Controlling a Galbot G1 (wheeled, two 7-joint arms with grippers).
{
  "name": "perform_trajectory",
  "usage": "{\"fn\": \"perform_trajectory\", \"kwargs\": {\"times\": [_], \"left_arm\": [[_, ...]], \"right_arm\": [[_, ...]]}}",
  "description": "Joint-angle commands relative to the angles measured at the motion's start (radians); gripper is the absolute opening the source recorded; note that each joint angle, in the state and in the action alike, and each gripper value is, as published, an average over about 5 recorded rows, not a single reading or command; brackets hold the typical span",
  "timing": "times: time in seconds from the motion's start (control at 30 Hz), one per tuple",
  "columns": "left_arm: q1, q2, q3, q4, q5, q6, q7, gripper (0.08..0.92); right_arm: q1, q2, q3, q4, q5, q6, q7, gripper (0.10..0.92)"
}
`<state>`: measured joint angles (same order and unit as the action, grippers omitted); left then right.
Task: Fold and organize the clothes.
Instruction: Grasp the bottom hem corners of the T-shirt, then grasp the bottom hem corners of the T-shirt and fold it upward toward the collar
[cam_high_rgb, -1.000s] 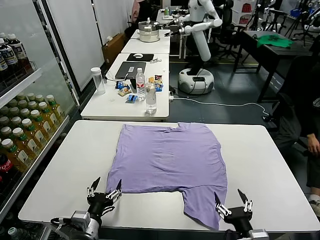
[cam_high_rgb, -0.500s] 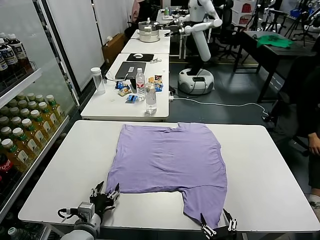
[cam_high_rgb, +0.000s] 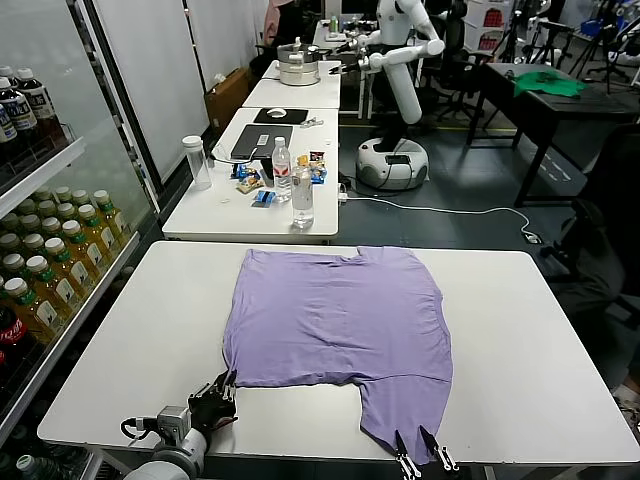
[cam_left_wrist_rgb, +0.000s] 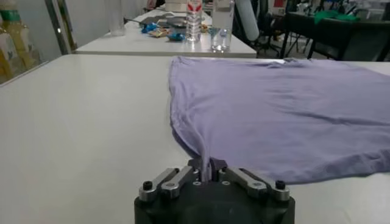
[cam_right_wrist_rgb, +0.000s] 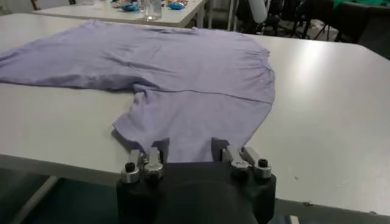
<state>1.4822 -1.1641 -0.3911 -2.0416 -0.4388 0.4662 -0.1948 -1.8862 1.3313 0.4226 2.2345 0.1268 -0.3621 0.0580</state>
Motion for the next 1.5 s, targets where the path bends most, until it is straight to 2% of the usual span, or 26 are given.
{"fn": "perform_trajectory", "kwargs": {"times": [0.03, 0.33, 0.43, 0.73, 1.17, 1.5], "left_arm": [[0.000, 0.002, 0.002, -0.001, -0.030, -0.028, 0.006, 0.108], [0.009, 0.017, -0.015, -0.080, -0.059, -0.139, 0.019, 0.108], [0.000, 0.023, -0.015, -0.093, -0.076, -0.148, 0.020, 0.108], [-0.089, 0.053, -0.005, -0.039, -0.134, -0.150, 0.023, 0.108], [-0.282, 0.092, 0.030, 0.144, -0.166, -0.143, 0.013, 0.108], [-0.426, 0.102, 0.110, 0.304, -0.137, -0.129, 0.008, 0.108]], "right_arm": [[-0.008, -0.003, 0.009, 0.007, 0.046, -0.008, 0.003, 0.320], [0.048, -0.058, 0.065, 0.113, 0.094, -0.003, -0.007, 0.146], [0.088, -0.078, 0.100, 0.126, 0.119, -0.006, -0.004, 0.127], [0.258, -0.144, 0.149, 0.086, 0.184, -0.019, 0.009, 0.127], [0.622, -0.226, 0.040, -0.152, 0.214, -0.069, 0.039, 0.127], [0.796, -0.229, -0.073, -0.351, 0.195, -0.089, 0.047, 0.127]]}}
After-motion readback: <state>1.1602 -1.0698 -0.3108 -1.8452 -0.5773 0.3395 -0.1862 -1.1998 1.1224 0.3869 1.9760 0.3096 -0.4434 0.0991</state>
